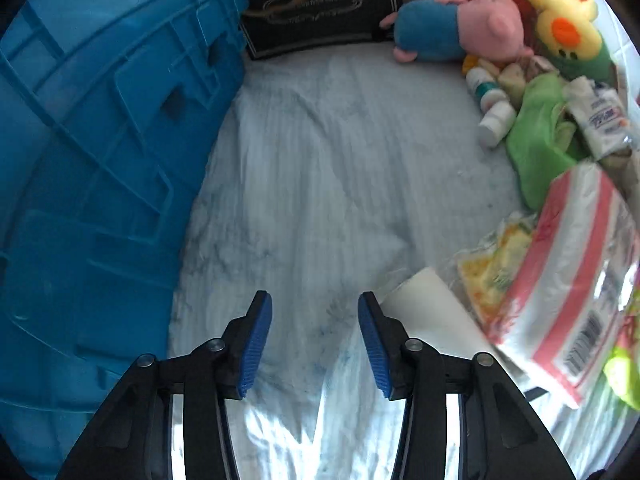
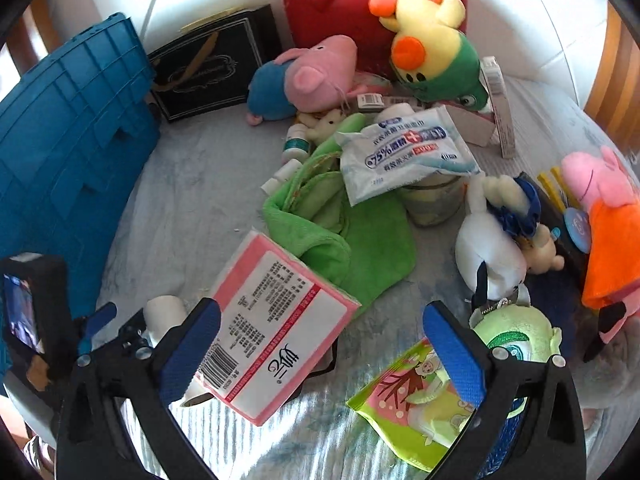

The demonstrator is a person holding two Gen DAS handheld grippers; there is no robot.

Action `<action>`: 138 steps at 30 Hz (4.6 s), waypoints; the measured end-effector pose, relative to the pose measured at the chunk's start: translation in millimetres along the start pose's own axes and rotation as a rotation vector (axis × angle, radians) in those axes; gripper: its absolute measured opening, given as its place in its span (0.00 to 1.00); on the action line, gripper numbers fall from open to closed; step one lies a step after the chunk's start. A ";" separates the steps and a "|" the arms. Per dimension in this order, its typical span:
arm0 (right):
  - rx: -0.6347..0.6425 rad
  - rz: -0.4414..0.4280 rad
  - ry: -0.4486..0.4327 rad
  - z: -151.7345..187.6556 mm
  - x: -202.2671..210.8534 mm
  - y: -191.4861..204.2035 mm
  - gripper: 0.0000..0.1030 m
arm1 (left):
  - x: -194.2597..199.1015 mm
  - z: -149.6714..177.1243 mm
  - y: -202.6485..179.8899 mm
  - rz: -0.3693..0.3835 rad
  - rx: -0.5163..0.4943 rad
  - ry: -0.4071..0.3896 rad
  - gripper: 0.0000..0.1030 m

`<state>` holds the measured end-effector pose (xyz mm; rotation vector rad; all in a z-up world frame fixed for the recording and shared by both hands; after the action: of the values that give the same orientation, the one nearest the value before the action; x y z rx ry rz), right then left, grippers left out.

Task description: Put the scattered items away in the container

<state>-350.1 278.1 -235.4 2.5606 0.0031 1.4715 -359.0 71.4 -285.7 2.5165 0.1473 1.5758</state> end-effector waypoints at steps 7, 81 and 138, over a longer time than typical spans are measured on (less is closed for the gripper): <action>-0.065 -0.045 0.021 -3.8 -3.6 2.4 1.00 | 17.1 4.5 -11.1 0.082 0.049 0.018 0.72; 0.344 -0.047 -0.562 -42.8 302.8 154.8 0.81 | 328.2 -22.9 135.5 0.001 0.116 -0.639 0.48; 0.672 -0.237 0.171 87.6 -0.7 126.3 0.99 | 74.1 179.1 108.2 -0.135 0.521 0.068 0.48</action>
<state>-286.9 139.8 -258.4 2.7458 0.9386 1.8094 -166.1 -38.1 -275.8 2.7361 0.8154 1.7451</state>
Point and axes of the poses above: each gripper's, at about its wrist camera, not at the fingertips, and x roughly against the way its jaws point, y to its left, z to its underside, the point moved 6 cm from there along -x, roughly the way its jaws point
